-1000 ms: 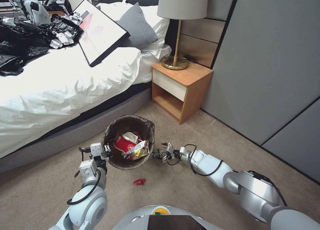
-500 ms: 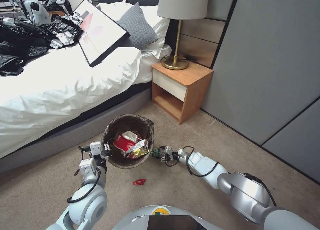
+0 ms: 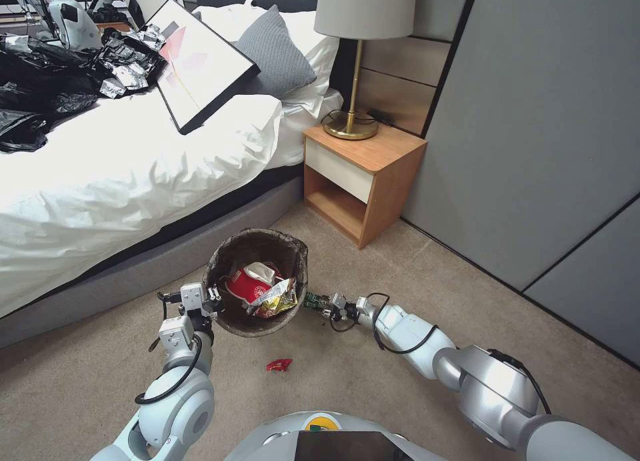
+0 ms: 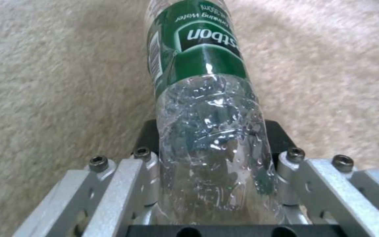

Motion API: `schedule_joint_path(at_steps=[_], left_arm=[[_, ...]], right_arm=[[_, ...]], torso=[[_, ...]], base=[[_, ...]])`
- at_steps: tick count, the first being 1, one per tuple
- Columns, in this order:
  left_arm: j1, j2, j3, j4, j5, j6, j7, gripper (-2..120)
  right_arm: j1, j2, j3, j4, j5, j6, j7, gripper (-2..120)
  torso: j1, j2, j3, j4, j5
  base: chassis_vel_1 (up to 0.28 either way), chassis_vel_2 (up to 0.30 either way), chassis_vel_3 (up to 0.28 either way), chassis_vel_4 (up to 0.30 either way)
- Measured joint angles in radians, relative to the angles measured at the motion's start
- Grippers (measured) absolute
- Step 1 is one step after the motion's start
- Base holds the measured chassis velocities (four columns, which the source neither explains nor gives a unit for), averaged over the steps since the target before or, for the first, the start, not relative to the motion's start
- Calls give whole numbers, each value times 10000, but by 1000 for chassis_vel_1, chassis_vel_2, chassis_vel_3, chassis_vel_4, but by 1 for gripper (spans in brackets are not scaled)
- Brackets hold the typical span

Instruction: Pick up the trash bin, then pick up the garbage from the floor and place it into the trash bin.

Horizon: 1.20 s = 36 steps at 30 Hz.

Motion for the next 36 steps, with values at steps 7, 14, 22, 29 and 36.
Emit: schedule_joint_path(at_steps=[7, 14, 22, 29, 36], left_arm=[[17, 77, 54, -8, -16, 13, 1, 0], [11, 120, 133, -17, -25, 28, 5, 0], [5, 144, 214, 48, 3, 29, 14, 0], [24, 145, 285, 184, 78, 24, 43, 0], [-14, 271, 377, 385, 65, 68, 95, 0]], right_arm=[[-255, -540, 483, 1411, 22, -352, 1401, 32], [-577, -1150, 1373, 3184, 235, -881, 3075, 32], [-934, -1705, 2351, 5188, 406, -1505, 4936, 32], [-1376, -2402, 3037, 7543, 766, -2015, 6436, 32], [-2141, -2926, 4294, 10985, 981, -2633, 7680, 32]], torso=[[0, 0, 0, 1, 0], [0, 0, 0, -1, 0], [0, 0, 0, 0, 2], [0, 0, 0, -2, 3], [0, 0, 0, 0, 0]], base=[[0, 0, 0, 0], [0, 0, 0, 0], [0, 0, 0, 0], [0, 0, 0, 0], [0, 0, 0, 0]])
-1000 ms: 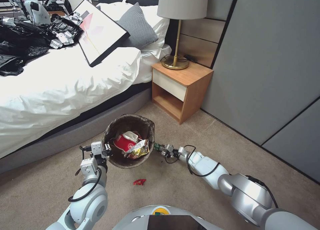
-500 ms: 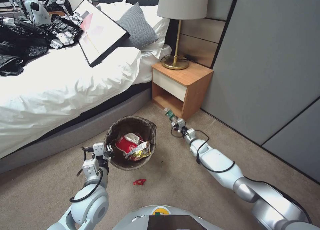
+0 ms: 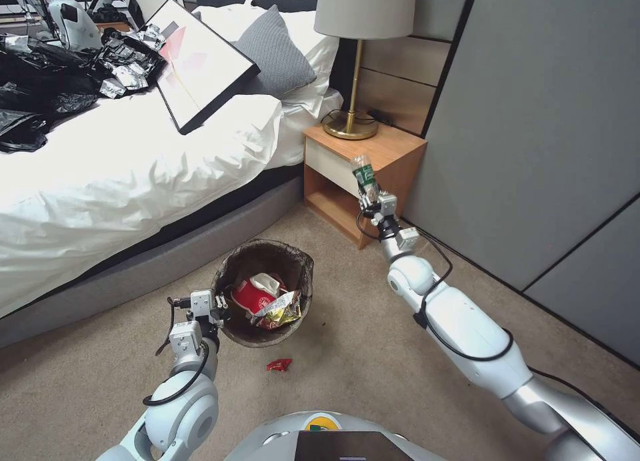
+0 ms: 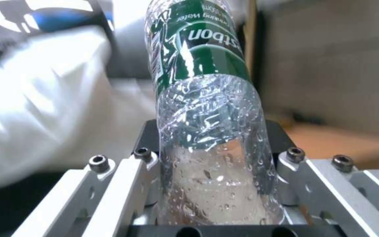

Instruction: Pick up the trash bin, then pick up the garbage from the floor and place it into the trash bin.

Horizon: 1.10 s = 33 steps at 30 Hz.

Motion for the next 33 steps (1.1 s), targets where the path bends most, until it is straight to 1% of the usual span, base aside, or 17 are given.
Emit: schedule_joint_path(at_steps=[1, 2, 5, 6, 7, 9, 10, 14, 17, 18, 20, 21, 22, 24, 26, 30, 33], left_arm=[[1, 38, 44, 7, -61, 59, 8, 0], [1, 38, 44, 7, -61, 59, 8, 0], [-9, 133, 137, 41, -75, 105, 58, 0], [-9, 133, 137, 41, -75, 105, 58, 0], [-33, 154, 172, 66, -69, 116, 92, 0], [-49, 174, 216, 112, -39, 119, 111, 0], [-49, 174, 216, 112, -39, 119, 111, 0], [-56, 183, 249, 147, -8, 123, 131, 0], [-77, 183, 251, 153, 0, 126, 135, 0], [-77, 183, 251, 153, 0, 126, 135, 0], [-90, 185, 250, 153, 0, 128, 135, 0], [-105, 185, 248, 152, 0, 128, 135, 0], [-105, 185, 248, 152, 0, 128, 135, 0], [-121, 179, 244, 150, 0, 128, 133, 0], [-125, 175, 241, 147, 0, 129, 132, 0], [-156, 137, 233, 130, 0, 131, 126, 0], [-157, 115, 233, 116, -1, 131, 124, 0]], right_arm=[[-193, -92, 170, 857, 84, -130, 186, 32], [-193, -92, 170, 857, 84, -130, 186, 32], [-517, -550, -10, 2933, 345, -321, 264, 32], [-517, -550, -10, 2933, 345, -321, 264, 32], [-604, -764, -314, 3618, 556, -400, 160, 32], [-633, -951, -749, 4221, 734, -432, -112, 32], [-633, -951, -749, 4221, 734, -432, -112, 32], [-627, -1048, -1361, 4588, 814, -450, -315, 32], [-568, -1087, -2247, 4718, 815, -453, -390, 32], [-568, -1087, -2247, 4718, 815, -453, -390, 32], [-545, -1090, -2788, 4712, 769, -450, -396, 32], [-568, -1066, -3347, 4539, 601, -427, -403, 32], [-568, -1066, -3347, 4539, 601, -427, -403, 32], [-625, -1019, -3799, 4315, 420, -366, -410, 32], [-647, -1002, -3925, 4239, 371, -346, -411, 32], [-819, -888, -4594, 3833, 151, -269, -406, 32], [-846, -823, -4793, 3634, 67, -220, -400, 32]], torso=[[0, 0, 0, -2, 1], [0, 0, 0, -2, 1], [0, 0, 0, 1, -2], [0, 0, 0, 1, -2], [0, 0, 0, -1, 0], [0, 0, 0, -1, -3], [0, 0, 0, -1, -3], [0, 0, 0, 0, -3], [0, 0, 0, 0, -2], [0, 0, 0, 0, -2], [0, 0, 0, 1, -1], [0, 0, 0, 1, -2], [0, 0, 0, 1, -2], [0, 0, 0, 0, -1], [0, 0, 0, 0, -2], [0, 0, 0, 0, -2], [0, 0, 0, -1, -2]], base=[[0, 0, 0, 0], [0, 0, 0, 0], [0, 0, 0, 0], [0, 0, 0, 0], [0, 0, 0, 0], [0, 0, 0, 0], [0, 0, 0, 0], [0, 0, 0, 0], [0, 0, 0, 0], [0, 0, 0, 0], [0, 0, 0, 0], [0, 0, 0, 0], [0, 0, 0, 0], [0, 0, 0, 0], [0, 0, 0, 0], [0, 0, 0, 0], [0, 0, 0, 0]])
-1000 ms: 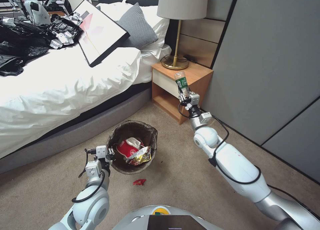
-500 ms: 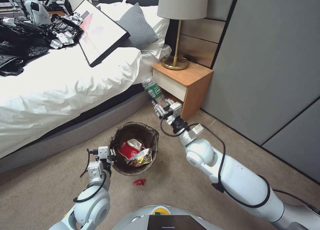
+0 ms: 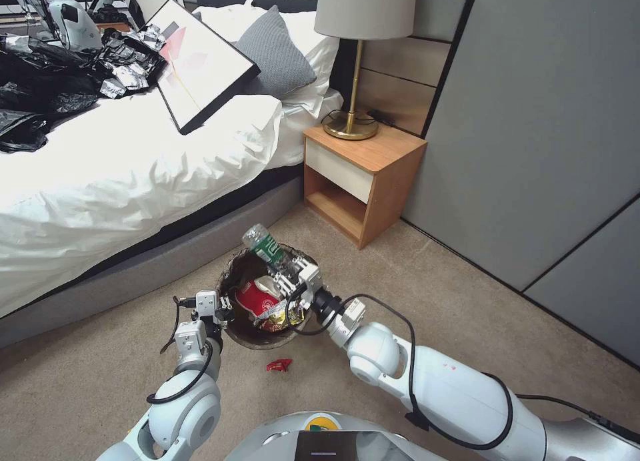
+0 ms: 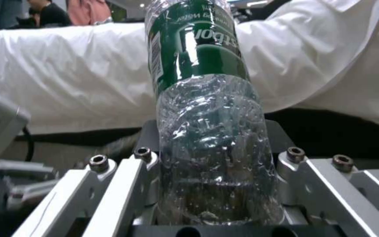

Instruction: Pick up the trash bin, then pick up the garbage from the floor and place it into the trash bin.

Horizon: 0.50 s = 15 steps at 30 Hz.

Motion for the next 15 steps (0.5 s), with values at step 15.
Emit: schedule_joint_path(at_steps=[15], left_arm=[[51, -75, -54, -217, -4, -3, -5, 0]], right_arm=[[253, 568, -576, -1257, -499, 205, 47, 32]], torso=[[0, 0, 0, 1, 0]], base=[[0, 0, 0, 0]])
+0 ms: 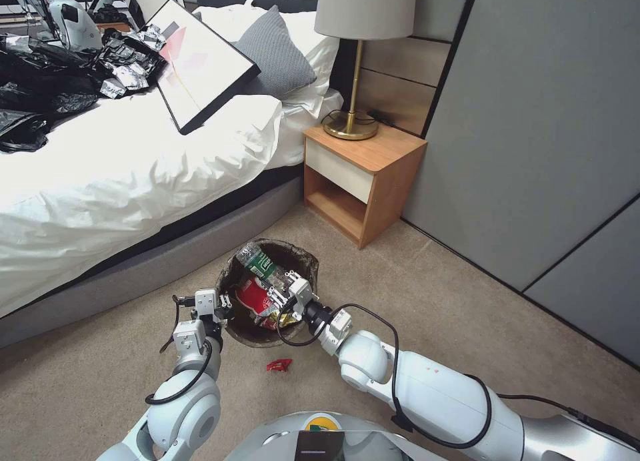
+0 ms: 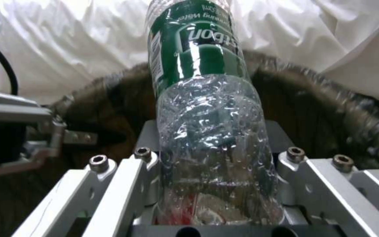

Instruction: Pick up the trash bin, then pick up the garbage from the floor and place it into the trash bin.

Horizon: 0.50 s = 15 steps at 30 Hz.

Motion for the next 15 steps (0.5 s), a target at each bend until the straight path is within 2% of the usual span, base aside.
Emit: schedule_joint_path(at_steps=[2, 4, 6, 7, 10, 14, 15], left_arm=[[3, -18, 2, -37, 0, 0, -2, 0], [3, -21, 3, -44, 0, 0, -6, 0], [-1, -23, 2, -49, -1, -2, -9, 0], [-1, -23, 2, -49, -1, -2, -9, 0], [2, -26, 3, -54, -6, -9, -7, 0], [3, -27, -1, -58, -14, -16, -10, 0], [1, -27, -2, -58, -17, -17, -11, 0]], right_arm=[[76, 120, -81, -171, -113, -6, 83, 32], [92, 164, -107, -203, -139, -30, 132, 37], [132, 320, -182, -317, -220, -119, 319, 45], [132, 320, -182, -317, -220, -119, 319, 45], [160, 569, -245, -453, -329, -162, 558, 61], [213, 620, -283, -445, -328, -192, 659, 70], [247, 613, -290, -408, -320, -216, 703, 77]], torso=[[0, 0, 0, 1, 0], [0, 0, 0, 0, 0], [0, 0, 0, 0, 0], [0, 0, 0, 0, 0], [0, 0, 0, 0, 1], [0, 0, 0, 1, 1], [0, 0, 0, 1, 0]], base=[[0, 0, 0, 0], [0, 0, 0, 0], [0, 0, 0, 0], [0, 0, 0, 0], [0, 0, 0, 0], [0, 0, 0, 0], [0, 0, 0, 0]])
